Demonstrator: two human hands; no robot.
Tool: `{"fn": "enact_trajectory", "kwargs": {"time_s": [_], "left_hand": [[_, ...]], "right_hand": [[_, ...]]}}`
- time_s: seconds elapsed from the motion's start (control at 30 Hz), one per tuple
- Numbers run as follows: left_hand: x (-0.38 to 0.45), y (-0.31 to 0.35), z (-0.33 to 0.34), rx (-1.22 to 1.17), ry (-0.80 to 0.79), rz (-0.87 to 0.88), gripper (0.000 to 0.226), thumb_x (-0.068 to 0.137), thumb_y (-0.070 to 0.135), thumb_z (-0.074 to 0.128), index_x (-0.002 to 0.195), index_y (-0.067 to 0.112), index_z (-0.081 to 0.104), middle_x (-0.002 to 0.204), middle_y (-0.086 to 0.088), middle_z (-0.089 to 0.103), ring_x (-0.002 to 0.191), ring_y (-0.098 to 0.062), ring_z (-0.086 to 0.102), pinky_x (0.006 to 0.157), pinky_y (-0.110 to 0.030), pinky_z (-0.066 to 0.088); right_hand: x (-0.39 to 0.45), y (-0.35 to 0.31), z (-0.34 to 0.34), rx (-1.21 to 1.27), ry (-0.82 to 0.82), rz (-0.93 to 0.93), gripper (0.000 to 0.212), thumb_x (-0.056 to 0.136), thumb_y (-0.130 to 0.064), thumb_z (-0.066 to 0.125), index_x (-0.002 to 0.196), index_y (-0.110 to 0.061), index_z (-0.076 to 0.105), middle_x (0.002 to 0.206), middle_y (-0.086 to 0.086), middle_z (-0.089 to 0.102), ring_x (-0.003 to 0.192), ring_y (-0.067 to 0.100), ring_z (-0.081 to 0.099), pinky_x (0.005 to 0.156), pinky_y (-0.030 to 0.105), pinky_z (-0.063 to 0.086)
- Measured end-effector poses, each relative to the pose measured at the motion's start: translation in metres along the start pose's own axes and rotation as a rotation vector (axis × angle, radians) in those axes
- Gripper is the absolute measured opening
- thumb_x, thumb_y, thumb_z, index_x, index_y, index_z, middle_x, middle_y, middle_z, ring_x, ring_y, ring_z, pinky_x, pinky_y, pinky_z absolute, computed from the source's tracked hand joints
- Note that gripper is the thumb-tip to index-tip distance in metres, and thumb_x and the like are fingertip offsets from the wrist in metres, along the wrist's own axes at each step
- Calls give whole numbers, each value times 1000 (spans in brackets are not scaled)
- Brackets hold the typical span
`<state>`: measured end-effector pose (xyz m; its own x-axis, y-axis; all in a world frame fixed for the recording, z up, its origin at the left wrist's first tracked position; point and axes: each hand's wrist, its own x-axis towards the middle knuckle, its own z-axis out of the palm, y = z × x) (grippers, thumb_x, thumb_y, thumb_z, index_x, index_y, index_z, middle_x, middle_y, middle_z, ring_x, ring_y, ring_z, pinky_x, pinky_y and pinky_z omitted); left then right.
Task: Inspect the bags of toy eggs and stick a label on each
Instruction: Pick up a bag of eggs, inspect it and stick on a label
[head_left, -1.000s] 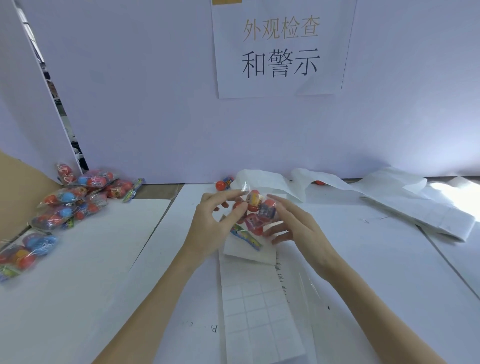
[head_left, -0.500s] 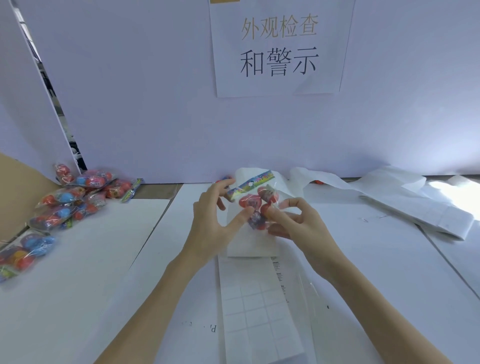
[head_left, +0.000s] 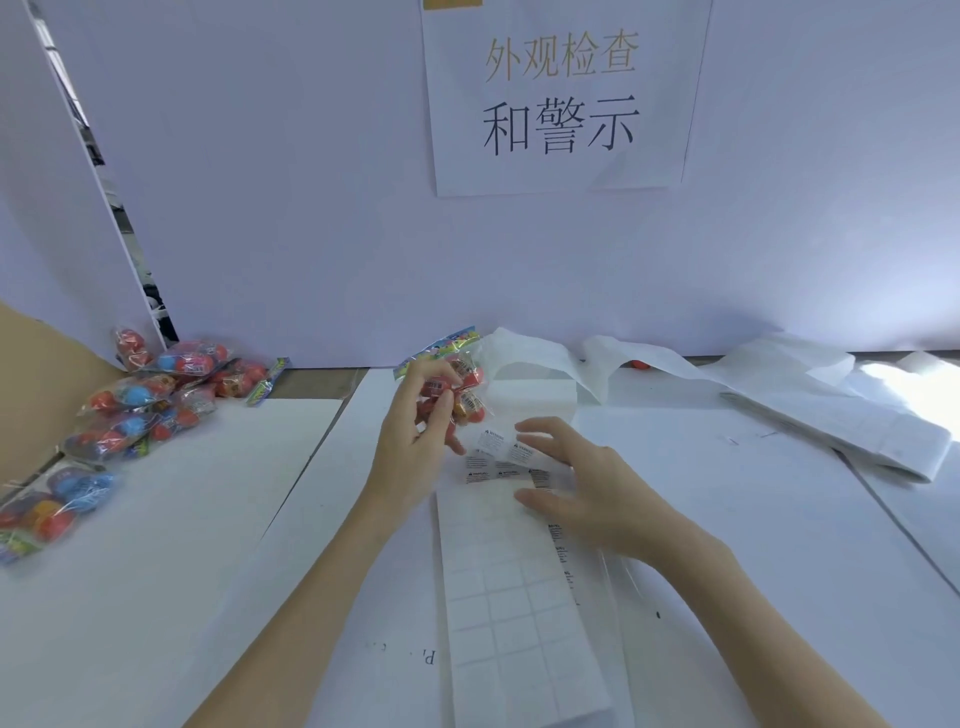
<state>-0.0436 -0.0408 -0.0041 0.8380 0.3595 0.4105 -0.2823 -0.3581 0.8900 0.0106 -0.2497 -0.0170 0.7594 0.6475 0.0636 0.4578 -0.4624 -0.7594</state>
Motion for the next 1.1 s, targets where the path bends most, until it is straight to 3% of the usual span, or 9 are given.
{"fn": "enact_trajectory", "kwargs": {"time_s": [0.1,0.2,0.3,0.37,0.53,0.67,0.87,1.1], "left_hand": [[1,0,0,42,39,-23,37,101,-10,47,86,11,73,107,-13,65,70,-14,62,63,-30,53],[0,4,0,25,21,-46,36,101,-4,51,91,17,79,116,-9,59,82,-8,69,67,-25,53],[-4,8,2,46,-71,-9,19,98,23,63,106,26,80,125,-1,52,103,-9,65,85,-19,52],[-6,7,5,118,-135,24,14,98,27,72,110,26,79,126,-1,49,102,-9,59,92,-17,48],[-8,5,13,213,-136,3,10,91,20,79,99,14,77,110,-1,48,81,1,52,80,-10,44],[-7,3,12,178,-156,-43,4,94,19,76,96,16,76,111,-4,50,82,7,55,77,-8,44],[-5,0,13,168,-123,-78,18,102,21,66,88,14,76,109,-7,53,85,-6,55,80,-12,44],[-5,-1,14,154,-77,-106,22,99,26,71,77,29,76,107,-3,56,91,2,58,80,-9,42]], "right_hand": [[4,6,1,-71,126,-71,28,98,-14,66,120,-29,60,115,-25,70,105,2,65,87,18,47],[6,8,-1,-36,266,-117,19,100,-11,63,106,-28,68,99,-28,69,97,-2,63,81,12,44],[8,7,-1,33,316,-143,22,101,-14,65,105,-35,71,103,-17,70,100,3,62,85,12,46],[9,5,-1,66,327,-160,24,101,-13,64,105,-35,73,104,-9,70,100,7,63,84,11,47],[8,2,-2,124,350,-199,26,100,-8,62,109,-30,73,97,-21,72,94,4,68,80,11,50],[6,0,0,117,372,-247,25,100,-10,61,108,-32,68,92,-16,70,92,9,68,78,16,54],[6,0,3,51,390,-313,30,99,-12,67,114,-37,72,102,-7,64,94,16,65,80,27,56],[7,0,4,26,395,-352,32,98,-7,69,113,-34,75,104,-13,61,95,15,63,79,31,56]]}}
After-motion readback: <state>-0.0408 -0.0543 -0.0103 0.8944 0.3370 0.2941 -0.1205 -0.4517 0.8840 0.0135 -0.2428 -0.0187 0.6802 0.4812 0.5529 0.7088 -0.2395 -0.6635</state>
